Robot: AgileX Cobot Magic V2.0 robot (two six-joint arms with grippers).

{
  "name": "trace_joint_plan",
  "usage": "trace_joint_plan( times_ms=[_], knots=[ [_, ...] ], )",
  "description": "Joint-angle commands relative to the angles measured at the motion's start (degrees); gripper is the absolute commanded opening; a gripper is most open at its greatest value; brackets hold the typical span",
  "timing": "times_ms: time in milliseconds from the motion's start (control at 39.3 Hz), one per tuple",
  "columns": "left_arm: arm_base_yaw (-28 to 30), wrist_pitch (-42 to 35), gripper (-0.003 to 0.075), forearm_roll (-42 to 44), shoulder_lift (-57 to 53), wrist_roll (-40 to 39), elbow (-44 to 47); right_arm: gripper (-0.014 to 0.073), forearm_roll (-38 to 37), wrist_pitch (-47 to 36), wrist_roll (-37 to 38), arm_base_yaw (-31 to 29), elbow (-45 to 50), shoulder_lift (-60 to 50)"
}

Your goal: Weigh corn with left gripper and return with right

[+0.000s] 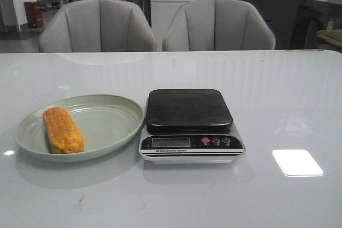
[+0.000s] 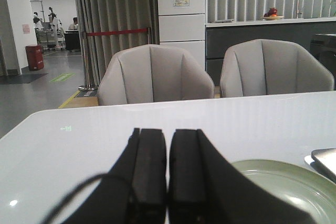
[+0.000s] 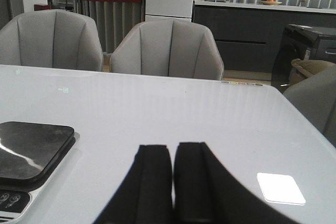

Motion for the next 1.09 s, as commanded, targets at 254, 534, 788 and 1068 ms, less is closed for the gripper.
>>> trace_joint_plan(
  times_ms=[254, 534, 788, 1068],
  knots=[
    [-0.29, -4.37, 0.0122, -0.51, -1.02, -0.56, 1.81, 0.0183, -0.59, -4.32, -0.04, -0.44, 0.60, -1.15],
    [-0.29, -4.37, 0.0122, -0.51, -1.02, -0.56, 1.81, 0.0183, -0.59, -4.32, -0.04, -0.44, 0.60, -1.15],
    [-0.29, -4.74, 0.0122, -0.51, -1.02, -0.56, 1.81, 0.0183, -0.59, -4.32, -0.04, -0.44, 0.60, -1.15],
    [-0.29, -15.15, 0.0122, -0.51, -1.02, 1.60, 1.13, 0.0183, -0.59, -4.32, -0.04, -0.44, 0.60, -1.15]
  ],
)
